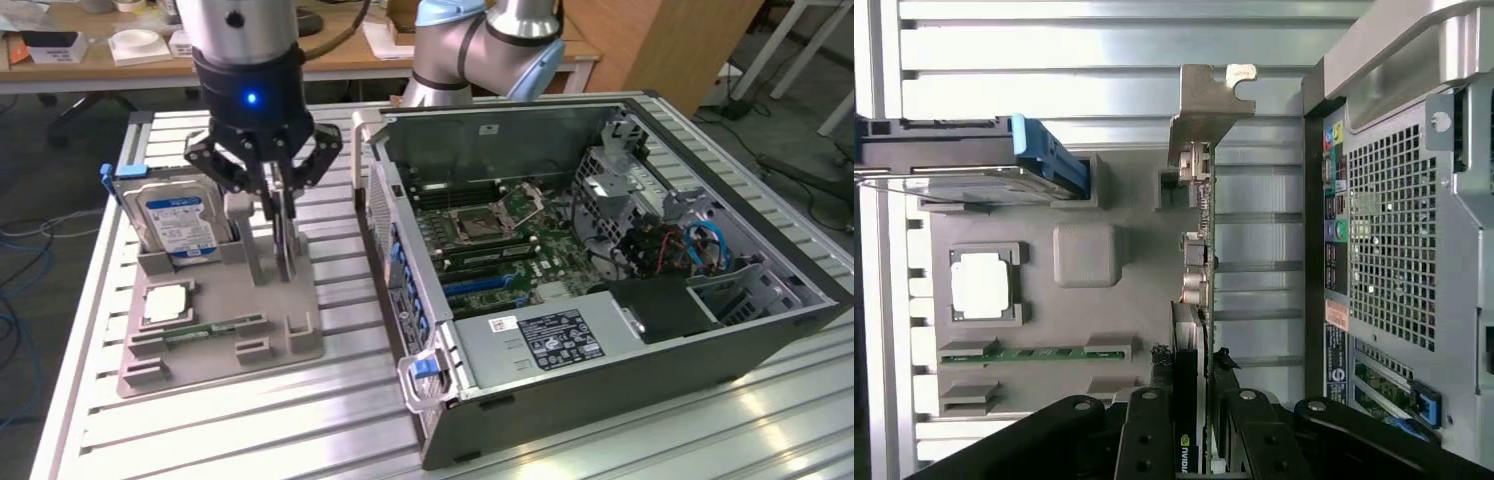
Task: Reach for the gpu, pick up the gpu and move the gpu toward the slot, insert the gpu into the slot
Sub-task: 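Pick up the gpu and move the gpu toward the slot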
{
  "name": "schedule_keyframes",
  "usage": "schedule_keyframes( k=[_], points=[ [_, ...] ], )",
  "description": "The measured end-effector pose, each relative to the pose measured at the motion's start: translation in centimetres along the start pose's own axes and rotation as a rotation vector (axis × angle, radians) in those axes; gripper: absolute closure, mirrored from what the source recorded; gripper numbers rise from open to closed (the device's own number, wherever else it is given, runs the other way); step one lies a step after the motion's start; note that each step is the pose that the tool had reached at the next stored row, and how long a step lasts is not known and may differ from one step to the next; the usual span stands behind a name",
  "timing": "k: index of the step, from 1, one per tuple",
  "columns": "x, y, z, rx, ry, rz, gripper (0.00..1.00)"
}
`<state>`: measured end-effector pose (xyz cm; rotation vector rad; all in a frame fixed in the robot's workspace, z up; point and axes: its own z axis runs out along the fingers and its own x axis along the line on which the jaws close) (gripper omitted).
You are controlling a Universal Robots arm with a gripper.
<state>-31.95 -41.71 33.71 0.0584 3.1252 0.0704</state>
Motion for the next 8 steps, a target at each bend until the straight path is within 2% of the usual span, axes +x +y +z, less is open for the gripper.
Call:
schedule_keyframes(
  k=[4,8],
  points=[
    [-0.1,0.09,-1.79,0.0001,0.0001,0.000,0.74],
    [-0.2,0.14,-2.77,0.0001,0.0001,0.000,0.74]
  ],
)
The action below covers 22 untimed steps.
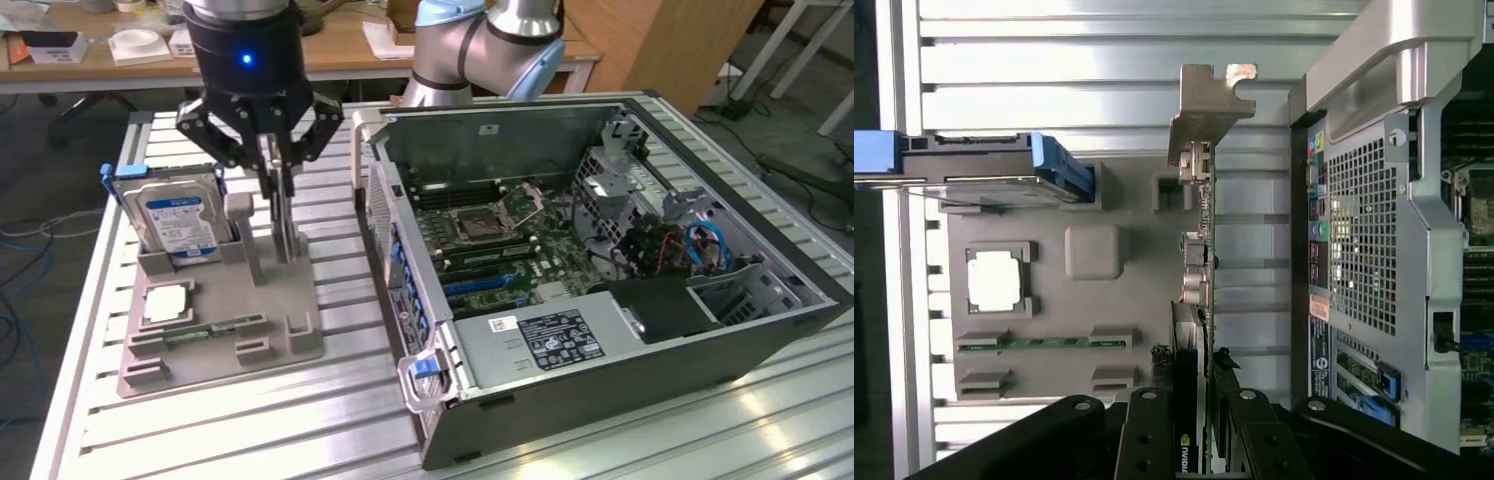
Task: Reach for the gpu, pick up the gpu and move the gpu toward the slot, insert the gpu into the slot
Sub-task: 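Pick up the gpu and move the gpu toward the slot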
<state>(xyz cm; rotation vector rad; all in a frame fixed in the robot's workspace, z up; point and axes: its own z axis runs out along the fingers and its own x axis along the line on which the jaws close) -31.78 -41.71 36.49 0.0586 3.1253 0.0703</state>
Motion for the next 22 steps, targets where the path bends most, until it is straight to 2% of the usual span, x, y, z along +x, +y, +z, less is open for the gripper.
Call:
schedule_keyframes(
  k=[15,22],
  points=[
    [-0.6,0.21,-4.21,0.0001,0.0000,0.002,0.74],
    [-1.7,0.27,-4.53,0.0000,-0.0001,0.004,0.74]
  ],
)
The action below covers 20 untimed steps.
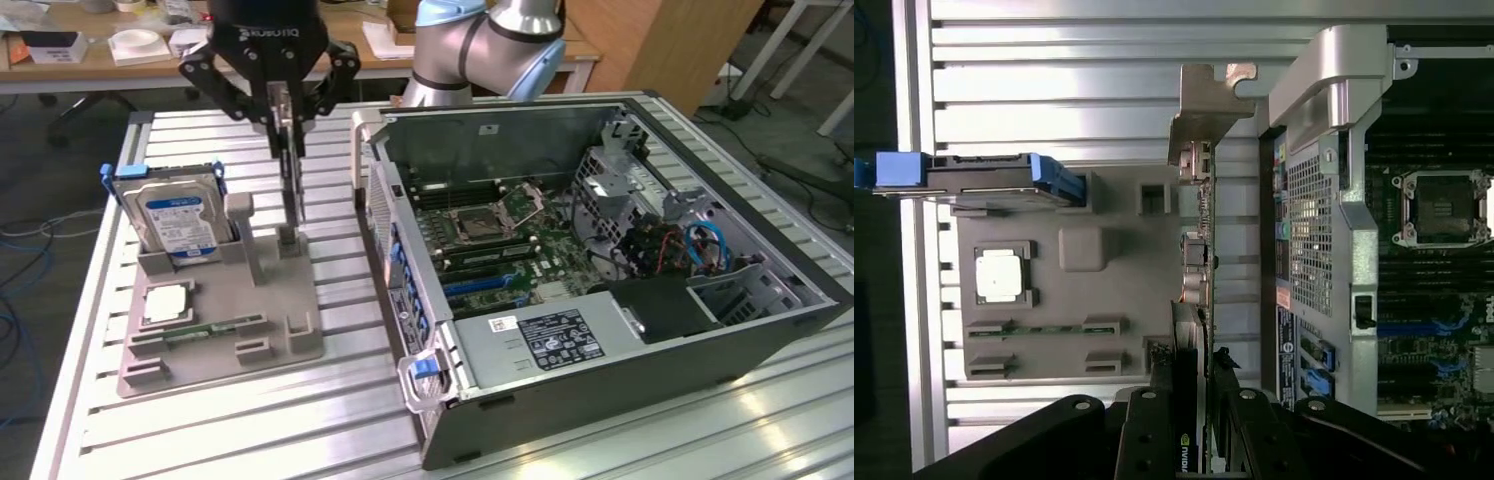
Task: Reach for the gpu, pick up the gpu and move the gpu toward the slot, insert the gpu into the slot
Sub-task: 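Pick up the gpu and move the gpu toward the slot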
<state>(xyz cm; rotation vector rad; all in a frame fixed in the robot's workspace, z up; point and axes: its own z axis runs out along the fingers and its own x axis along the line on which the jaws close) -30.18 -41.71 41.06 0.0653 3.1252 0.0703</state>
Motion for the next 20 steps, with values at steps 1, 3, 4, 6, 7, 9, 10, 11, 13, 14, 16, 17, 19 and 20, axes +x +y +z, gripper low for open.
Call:
schedule_keyframes(
  k=[1,3,4,6,7,9,10,11,13,14,16,17,19,20],
  points=[
    [-0.3,0.01,0.00,0.0000,-0.0001,0.000,0.74],
    [-0.8,0.03,-0.01,0.0000,0.0000,0.001,0.74],
    [-1.0,0.04,-0.01,0.0000,-0.0001,0.001,0.74],
    [-1.4,0.06,-0.19,-0.0002,0.0000,0.001,0.74],
    [-1.5,0.08,-0.41,-0.0005,0.0000,0.002,0.74],
    [-1.7,0.11,-1.05,-0.0006,-0.0002,0.006,0.74],
    [-1.7,0.13,-1.35,-0.0005,-0.0002,0.007,0.74],
    [-1.9,0.15,-1.57,-0.0007,-0.0004,0.008,0.74],
    [-2.3,0.17,-1.73,-0.0007,-0.0006,0.009,0.74],
    [-2.5,0.19,-1.76,-0.0007,-0.0004,0.010,0.74],
    [-3.1,0.21,-1.76,-0.0016,-0.0005,0.010,0.74],
    [-3.3,0.22,-1.77,-0.0019,-0.0004,0.010,0.74],
    [-3.8,0.24,-1.81,-0.0021,-0.0003,0.010,0.74],
    [-4.1,0.25,-1.83,-0.0022,-0.0003,0.010,0.74]
  ],
)
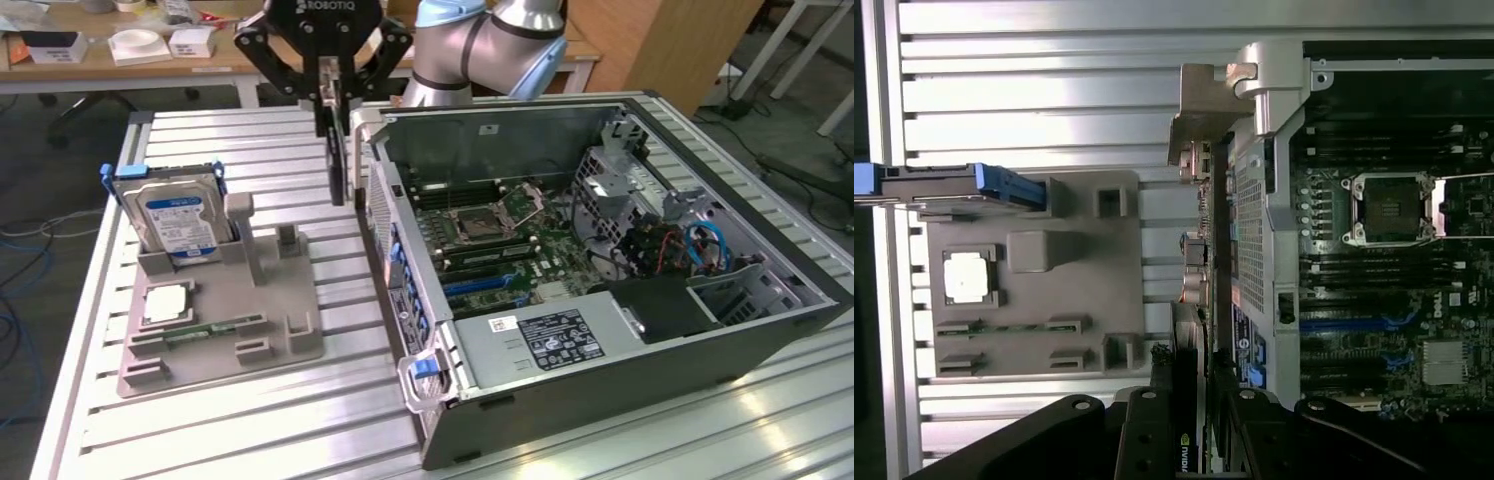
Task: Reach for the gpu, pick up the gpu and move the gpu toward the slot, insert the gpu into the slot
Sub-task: 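Pick up the gpu and move the gpu toward the slot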
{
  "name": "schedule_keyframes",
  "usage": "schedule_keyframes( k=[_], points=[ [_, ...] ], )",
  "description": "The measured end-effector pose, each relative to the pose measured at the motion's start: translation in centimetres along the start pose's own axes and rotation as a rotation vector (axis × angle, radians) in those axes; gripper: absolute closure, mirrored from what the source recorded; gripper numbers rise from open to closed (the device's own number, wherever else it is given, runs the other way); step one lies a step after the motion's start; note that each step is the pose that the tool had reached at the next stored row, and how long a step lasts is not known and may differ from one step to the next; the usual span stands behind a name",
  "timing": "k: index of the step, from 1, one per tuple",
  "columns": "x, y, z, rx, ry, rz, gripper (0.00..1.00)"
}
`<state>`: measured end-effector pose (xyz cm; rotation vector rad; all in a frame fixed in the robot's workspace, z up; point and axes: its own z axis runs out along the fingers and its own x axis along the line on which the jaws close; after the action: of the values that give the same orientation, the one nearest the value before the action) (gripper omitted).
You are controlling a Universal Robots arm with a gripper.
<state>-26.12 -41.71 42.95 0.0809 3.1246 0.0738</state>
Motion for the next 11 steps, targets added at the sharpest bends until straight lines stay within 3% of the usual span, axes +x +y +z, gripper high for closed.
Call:
schedule_keyframes(
  k=[11],
  points=[
    [-2.4,0.14,-0.18,-0.0009,-0.0001,0.002,0.74]
  ],
)
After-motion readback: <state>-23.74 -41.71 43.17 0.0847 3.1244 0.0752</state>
